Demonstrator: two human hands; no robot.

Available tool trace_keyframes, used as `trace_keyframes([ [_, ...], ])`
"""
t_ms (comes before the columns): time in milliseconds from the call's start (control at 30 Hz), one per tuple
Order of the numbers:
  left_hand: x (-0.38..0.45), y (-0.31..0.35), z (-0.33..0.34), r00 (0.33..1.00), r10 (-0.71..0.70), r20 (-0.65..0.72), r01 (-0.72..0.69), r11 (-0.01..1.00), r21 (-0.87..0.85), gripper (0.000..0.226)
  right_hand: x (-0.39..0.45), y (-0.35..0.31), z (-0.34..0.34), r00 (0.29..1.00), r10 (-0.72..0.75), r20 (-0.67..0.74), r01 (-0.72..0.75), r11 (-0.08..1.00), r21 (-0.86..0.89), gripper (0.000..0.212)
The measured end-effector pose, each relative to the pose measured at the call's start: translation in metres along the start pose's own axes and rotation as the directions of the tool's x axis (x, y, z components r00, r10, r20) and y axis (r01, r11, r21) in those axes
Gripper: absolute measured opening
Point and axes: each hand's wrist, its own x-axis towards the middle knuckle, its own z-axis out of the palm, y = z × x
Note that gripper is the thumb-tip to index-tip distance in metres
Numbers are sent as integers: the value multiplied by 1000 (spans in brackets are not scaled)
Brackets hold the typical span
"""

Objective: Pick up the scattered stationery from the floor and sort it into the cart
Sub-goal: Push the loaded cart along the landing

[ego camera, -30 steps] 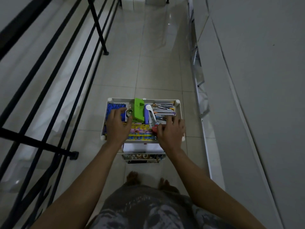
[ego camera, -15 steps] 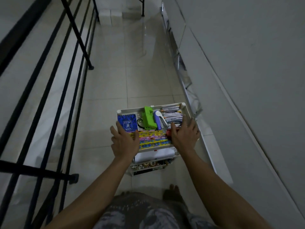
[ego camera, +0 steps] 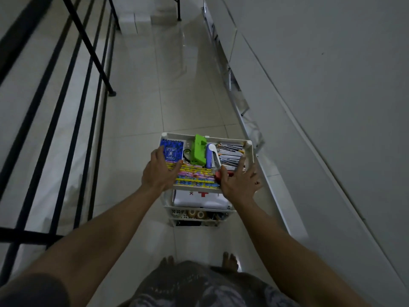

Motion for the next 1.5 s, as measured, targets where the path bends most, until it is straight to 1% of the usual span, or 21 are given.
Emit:
trace_keyframes([
  [133, 23, 8, 1, 994, 95, 58, -99, 993, 61, 77, -6, 5, -6, 993, 55, 107, -63, 995, 71, 85],
  [200, 29, 12, 5, 993, 88, 75, -96, 990, 101, 79, -2, 11, -13, 989, 72, 132, -85, 992, 97, 86],
  [233, 30, 14, 8, 995, 74, 68, -83, 987, 138, 79, 1, 14, -16, 990, 70, 120, -82, 992, 93, 86],
  [300, 29, 15, 15, 999, 50, 13, -51, 975, 215, 78, 8, 21, -20, 999, 25, 43, -27, 998, 55, 83],
  [400, 17, 15, 24, 992, 33, -121, -5, 974, 226, 66, 27, 28, -25, 992, -102, -79, 105, 994, 34, 78],
  [500, 1, 27, 35, 956, -31, -293, 94, 974, 204, 58, 58, 29, -33, 942, -304, -142, 311, 950, 26, 70],
  [567, -13, 46, 44, 915, -90, -393, 167, 971, 168, 58, 82, 27, -38, 880, -451, -151, 454, 891, -12, 67],
  [600, -21, 59, 51, 895, -133, -426, 206, 970, 130, 60, 94, 26, -40, 855, -502, -130, 503, 864, -25, 66],
  [667, -36, 90, 66, 855, -284, -434, 311, 950, -8, 69, 118, 28, -42, 836, -548, -21, 547, 836, -47, 68],
  [700, -41, 108, 75, 827, -382, -413, 378, 921, -97, 75, 128, 32, -41, 825, -563, 57, 566, 822, -66, 70],
  [767, -47, 138, 90, 755, -572, -321, 503, 819, -276, 86, 140, 42, -38, 774, -599, 204, 625, 774, -101, 72],
  [800, -47, 150, 95, 721, -644, -256, 551, 757, -350, 89, 142, 47, -37, 751, -615, 242, 649, 754, -100, 71],
  [833, -46, 156, 99, 699, -686, -203, 580, 709, -400, 91, 141, 51, -36, 741, -625, 245, 660, 746, -92, 71],
  [867, -44, 158, 102, 690, -701, -180, 589, 688, -424, 91, 139, 53, -37, 743, -629, 227, 659, 747, -90, 70],
  [900, -42, 158, 105, 695, -694, -188, 577, 694, -430, 90, 136, 54, -37, 752, -626, 206, 653, 751, -101, 69],
  [933, -41, 155, 107, 715, -665, -217, 548, 725, -417, 90, 132, 55, -38, 764, -616, 193, 641, 759, -116, 69],
  [1033, -37, 142, 114, 800, -529, -282, 446, 840, -309, 89, 126, 58, -38, 812, -556, 175, 579, 805, -127, 69],
  [1167, -21, 137, 112, 896, -392, -208, 334, 905, -264, 92, 115, 71, -39, 884, -452, 121, 466, 875, -135, 71],
  [1267, -4, 131, 109, 962, -222, -158, 188, 960, -206, 92, 106, 80, -41, 924, -371, 92, 381, 909, -167, 73],
  [1400, 17, 129, 108, 998, -39, -54, 32, 990, -135, 98, 95, 90, -49, 952, -286, 110, 302, 933, -193, 78],
  [1500, 26, 129, 107, 999, 39, -3, -39, 993, -115, 103, 89, 96, -53, 946, -301, 118, 321, 919, -229, 81],
])
